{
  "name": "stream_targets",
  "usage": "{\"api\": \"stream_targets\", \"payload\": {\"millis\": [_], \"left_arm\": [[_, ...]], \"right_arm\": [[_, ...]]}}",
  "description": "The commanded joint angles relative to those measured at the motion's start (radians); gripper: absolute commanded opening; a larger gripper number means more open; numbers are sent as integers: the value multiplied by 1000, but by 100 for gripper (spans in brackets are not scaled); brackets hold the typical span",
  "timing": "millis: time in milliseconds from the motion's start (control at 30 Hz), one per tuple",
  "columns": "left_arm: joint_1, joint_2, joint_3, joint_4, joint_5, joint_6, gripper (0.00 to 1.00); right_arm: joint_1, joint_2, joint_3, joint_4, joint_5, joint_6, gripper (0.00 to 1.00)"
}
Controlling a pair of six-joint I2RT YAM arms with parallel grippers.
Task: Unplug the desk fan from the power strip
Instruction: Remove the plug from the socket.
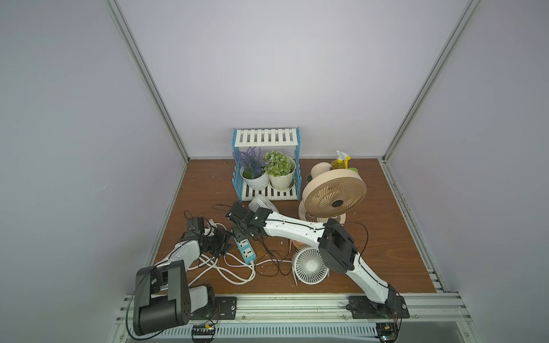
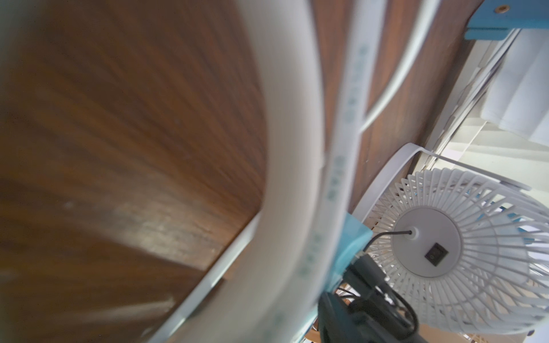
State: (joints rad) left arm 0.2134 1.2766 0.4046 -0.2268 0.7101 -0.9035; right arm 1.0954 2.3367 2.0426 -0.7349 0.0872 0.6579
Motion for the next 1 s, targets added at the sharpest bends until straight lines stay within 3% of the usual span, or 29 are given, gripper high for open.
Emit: {"api": "stream_targets", "payload": {"millis": [0,200,733,967], "left_arm": [[-17,68,-62,-144,-205,18,46],[-19,74,-61,-138,-207,18,46],[-19,90,-55,-131,-200,23,46],[-19,90,-56,-128,-200,21,46]], "right_arm": [[2,-87,-46,37,6,-4,0],[4,-76,-57,74,-64,1,0],[40,-57,25,17,-58,-44,0],[4,-127,-86,62,-37,-14,0]]}}
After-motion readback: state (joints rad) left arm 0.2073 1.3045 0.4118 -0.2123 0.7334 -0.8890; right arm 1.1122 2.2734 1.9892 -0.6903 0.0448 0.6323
